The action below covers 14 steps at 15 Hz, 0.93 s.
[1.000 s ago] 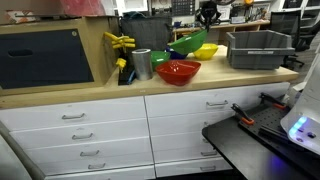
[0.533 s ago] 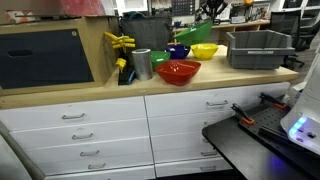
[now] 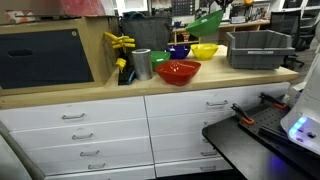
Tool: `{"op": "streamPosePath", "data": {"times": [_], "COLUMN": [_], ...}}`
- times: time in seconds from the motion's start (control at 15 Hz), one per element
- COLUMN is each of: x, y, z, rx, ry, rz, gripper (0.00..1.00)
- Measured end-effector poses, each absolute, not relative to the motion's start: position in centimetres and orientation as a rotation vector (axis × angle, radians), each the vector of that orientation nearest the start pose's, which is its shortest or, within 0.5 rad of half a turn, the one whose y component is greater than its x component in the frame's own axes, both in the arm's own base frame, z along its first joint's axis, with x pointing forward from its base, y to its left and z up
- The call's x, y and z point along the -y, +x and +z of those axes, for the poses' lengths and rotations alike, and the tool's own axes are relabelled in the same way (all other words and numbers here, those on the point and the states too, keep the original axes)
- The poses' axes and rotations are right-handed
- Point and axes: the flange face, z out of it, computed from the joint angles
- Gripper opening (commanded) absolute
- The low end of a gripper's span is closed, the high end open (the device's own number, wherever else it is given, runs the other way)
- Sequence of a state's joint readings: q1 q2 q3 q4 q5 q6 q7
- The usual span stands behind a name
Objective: Move the trailer to the right, then pour out the dolls from the right green bowl into the grey trailer
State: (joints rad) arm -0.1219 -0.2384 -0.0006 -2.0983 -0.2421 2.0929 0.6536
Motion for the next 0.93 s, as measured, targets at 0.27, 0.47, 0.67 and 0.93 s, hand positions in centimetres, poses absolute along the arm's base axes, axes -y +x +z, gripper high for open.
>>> {"op": "streamPosePath", "data": {"times": [0.27, 0.47, 0.67, 0.93], "x": [9.8, 12.0, 14.1, 17.0], "y": [49.8, 48.9, 47.8, 45.7], "z": [56.7, 58.2, 59.5, 61.4], "rx": [-1.156, -1.213, -1.235, -1.276], "ry": [-3.075, -3.047, -3.038, -3.034], "rz": [-0.508, -0.535, -0.553, -0.547], "gripper": [0.01, 0.01, 0.01, 0.01]}}
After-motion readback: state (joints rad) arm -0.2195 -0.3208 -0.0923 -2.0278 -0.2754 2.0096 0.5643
